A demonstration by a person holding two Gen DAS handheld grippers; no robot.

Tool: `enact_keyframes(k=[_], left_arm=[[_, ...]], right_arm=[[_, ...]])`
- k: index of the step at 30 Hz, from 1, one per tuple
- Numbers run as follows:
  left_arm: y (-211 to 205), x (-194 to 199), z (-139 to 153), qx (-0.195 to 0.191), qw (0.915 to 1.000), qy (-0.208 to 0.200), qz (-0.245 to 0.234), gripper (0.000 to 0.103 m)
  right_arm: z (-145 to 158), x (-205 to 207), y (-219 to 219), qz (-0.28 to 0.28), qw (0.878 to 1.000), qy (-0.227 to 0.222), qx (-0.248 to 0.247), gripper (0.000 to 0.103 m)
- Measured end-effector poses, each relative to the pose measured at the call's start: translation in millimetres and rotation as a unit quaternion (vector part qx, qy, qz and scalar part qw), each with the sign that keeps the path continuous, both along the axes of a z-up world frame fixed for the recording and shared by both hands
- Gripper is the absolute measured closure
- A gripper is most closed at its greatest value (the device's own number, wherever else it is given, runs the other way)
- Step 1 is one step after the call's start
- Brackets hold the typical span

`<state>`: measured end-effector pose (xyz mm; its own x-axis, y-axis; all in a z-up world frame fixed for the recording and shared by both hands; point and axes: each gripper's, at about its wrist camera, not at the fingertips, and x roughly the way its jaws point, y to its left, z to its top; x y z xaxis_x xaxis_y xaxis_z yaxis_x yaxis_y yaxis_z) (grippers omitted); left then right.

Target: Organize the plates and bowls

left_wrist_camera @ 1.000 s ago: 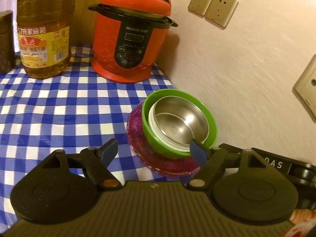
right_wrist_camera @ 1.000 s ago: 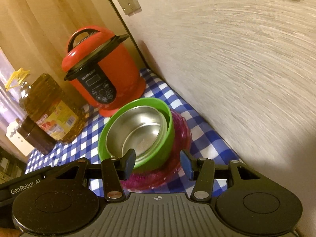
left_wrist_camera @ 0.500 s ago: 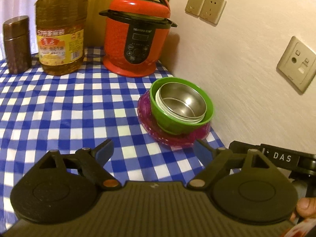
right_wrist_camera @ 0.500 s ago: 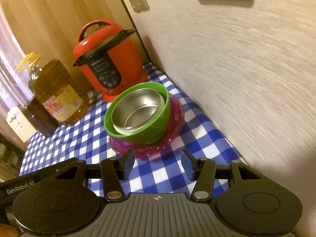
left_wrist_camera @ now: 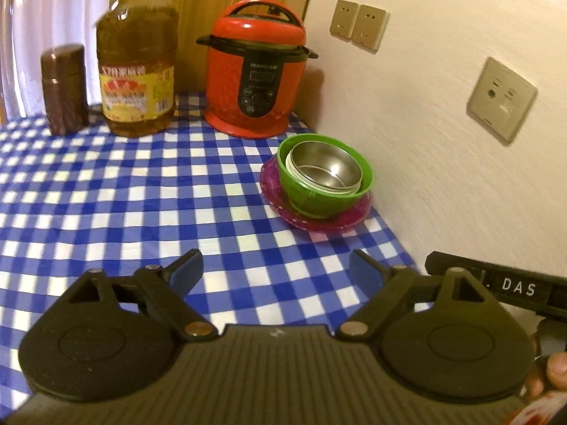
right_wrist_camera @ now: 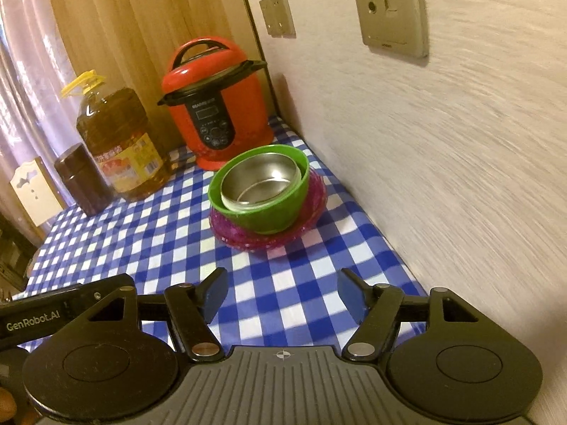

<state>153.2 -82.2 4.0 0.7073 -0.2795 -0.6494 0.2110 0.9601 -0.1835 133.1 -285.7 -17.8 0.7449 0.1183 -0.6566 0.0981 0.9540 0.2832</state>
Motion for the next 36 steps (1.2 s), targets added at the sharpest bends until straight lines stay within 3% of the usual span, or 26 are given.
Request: enact_keyframes(k=[10, 20, 36], left_arm=[[8, -58, 13, 0.016, 0.9997, -0.01, -0.017, 0.016], [21, -104, 23, 0.021, 0.9997, -0.001, 0.014, 0.016], [25, -145, 26, 0.015, 0.9994, 0.012, 0.029, 0.016]], right_arm=[[14, -51, 20, 0.024, 0.999, -0.014, -0.041, 0.035], [30, -95, 42, 0.051, 0.995, -0.022, -0.083, 0.035], [40, -136, 44, 0.066, 0.994, -0.019, -0.087, 0.035]])
